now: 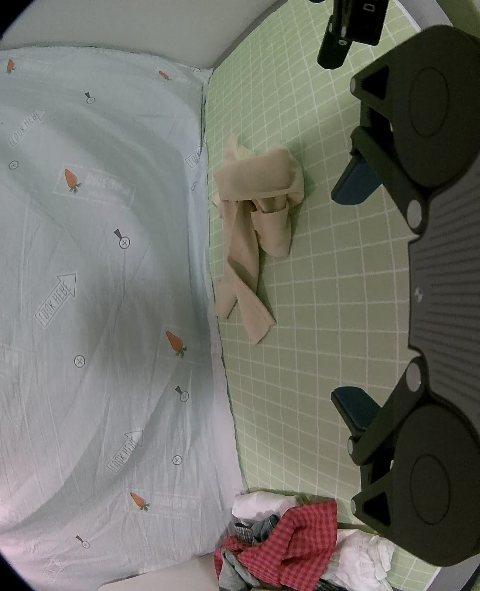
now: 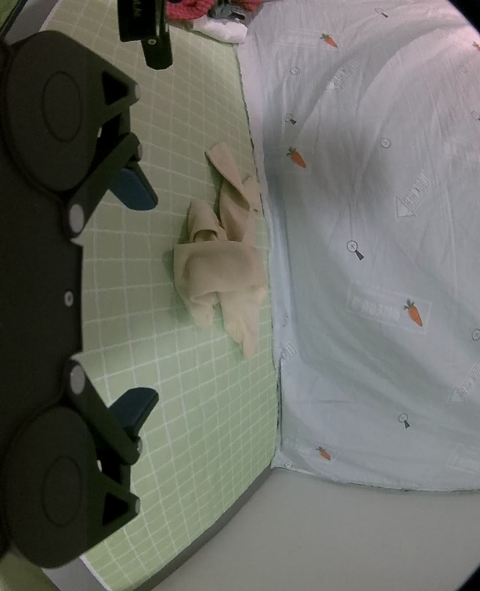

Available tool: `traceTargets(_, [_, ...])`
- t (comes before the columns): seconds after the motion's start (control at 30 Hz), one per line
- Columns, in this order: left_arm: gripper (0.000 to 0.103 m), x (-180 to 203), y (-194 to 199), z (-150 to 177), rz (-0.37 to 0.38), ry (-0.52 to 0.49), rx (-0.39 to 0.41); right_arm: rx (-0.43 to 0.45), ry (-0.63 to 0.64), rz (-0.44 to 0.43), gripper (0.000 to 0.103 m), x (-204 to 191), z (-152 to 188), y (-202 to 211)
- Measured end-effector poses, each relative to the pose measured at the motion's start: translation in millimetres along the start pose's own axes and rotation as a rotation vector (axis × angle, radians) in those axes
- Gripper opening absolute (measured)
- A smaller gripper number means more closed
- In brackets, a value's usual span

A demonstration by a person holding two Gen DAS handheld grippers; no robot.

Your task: Fold clothes

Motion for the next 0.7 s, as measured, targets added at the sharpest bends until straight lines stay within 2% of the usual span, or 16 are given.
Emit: traceTargets(0.7, [0.103,8.9,1.0,-0.5,0.001,-0.01,0.003,0.0,-0.013,0.008,0.103,6.6,-2.9,-2.7])
Point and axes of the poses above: each gripper's, at about its wrist camera, not at the fingertips, and y roughly against the way its jaws point, x to its right, z to its underside, the point moved 5 cm from there along -y, roughly the way its jaws point, and after that the axes turned 6 degrees about x, right-handed, at the moved point
